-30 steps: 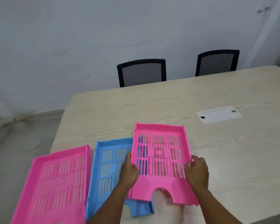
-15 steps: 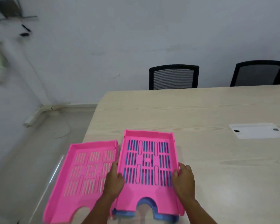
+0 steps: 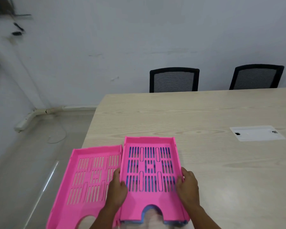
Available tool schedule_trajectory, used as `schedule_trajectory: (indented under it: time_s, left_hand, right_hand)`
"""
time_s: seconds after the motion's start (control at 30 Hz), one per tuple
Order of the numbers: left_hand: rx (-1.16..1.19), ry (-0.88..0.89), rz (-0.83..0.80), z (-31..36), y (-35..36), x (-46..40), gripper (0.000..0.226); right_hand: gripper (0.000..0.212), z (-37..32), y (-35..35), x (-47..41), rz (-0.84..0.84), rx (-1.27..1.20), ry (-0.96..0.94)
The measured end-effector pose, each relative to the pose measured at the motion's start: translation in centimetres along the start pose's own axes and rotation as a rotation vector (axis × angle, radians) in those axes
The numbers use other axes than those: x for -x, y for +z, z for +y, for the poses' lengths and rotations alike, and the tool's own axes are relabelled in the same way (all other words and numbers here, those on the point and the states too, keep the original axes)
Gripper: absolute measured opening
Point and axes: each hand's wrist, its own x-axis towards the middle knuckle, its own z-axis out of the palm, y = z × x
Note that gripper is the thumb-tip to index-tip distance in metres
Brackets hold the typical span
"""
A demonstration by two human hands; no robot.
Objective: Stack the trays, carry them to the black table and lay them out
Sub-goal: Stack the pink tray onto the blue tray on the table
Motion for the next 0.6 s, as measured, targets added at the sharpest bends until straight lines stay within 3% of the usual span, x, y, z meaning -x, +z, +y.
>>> schedule_trajectory:
  time_s: [0.6]
  left_hand:
    - [-0.035,0.054,0.084,-0.7,2.8,0.2,0.059]
  right_hand:
    - [0.033,0.9,-2.0,-1.5,-0.005,0.020,-0.061]
